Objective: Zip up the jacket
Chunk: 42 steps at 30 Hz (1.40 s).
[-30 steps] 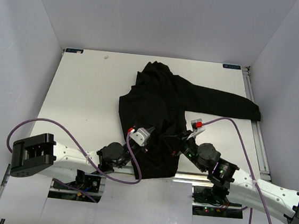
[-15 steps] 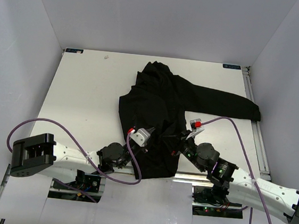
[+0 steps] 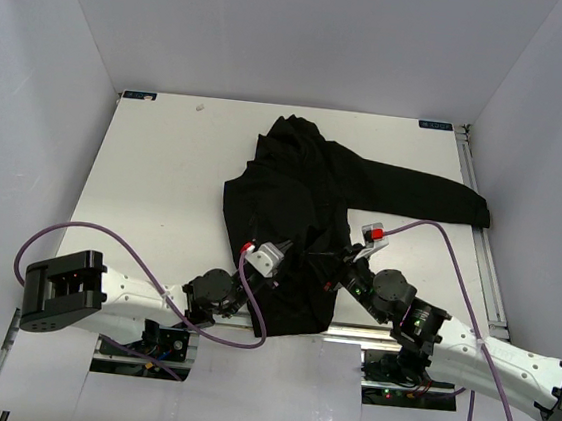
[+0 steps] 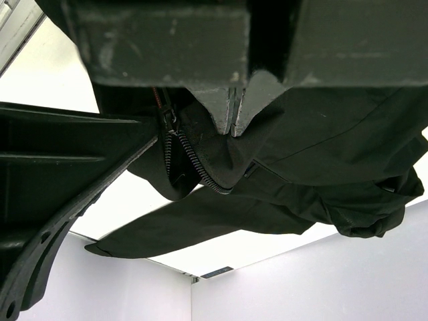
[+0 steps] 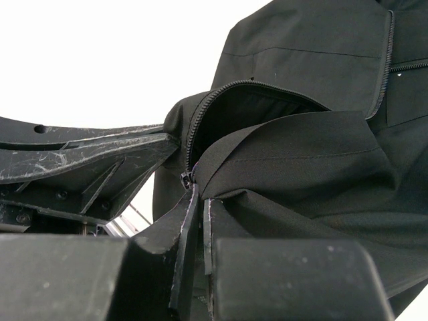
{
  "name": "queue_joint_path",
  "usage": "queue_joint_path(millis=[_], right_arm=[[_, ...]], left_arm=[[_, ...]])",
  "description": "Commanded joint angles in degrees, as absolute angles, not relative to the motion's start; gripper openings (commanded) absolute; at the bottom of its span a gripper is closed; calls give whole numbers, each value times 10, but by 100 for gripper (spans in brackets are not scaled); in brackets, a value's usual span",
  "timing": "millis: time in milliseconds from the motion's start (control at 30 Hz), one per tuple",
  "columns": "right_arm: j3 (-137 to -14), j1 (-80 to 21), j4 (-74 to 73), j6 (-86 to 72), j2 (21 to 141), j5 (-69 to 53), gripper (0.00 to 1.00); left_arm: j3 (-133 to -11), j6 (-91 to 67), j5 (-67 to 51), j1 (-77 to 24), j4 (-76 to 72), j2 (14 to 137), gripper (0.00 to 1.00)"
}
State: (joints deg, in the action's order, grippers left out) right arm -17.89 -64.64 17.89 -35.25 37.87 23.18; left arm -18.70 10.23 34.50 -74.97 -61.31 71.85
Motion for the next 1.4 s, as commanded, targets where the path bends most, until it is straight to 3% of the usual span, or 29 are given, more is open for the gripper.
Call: queue_joint_path(millis=[0, 333, 1367], right_arm=[[-195, -650, 204, -353, 374, 258, 8], [-207, -651, 182, -335, 364, 268, 8], [-233, -651, 114, -333, 351, 255, 8]], left_arm=[[-198, 110, 337, -755, -622, 708, 0], [-179, 105, 261, -756, -599, 666, 0], [-163, 178, 215, -756, -603, 675, 0]])
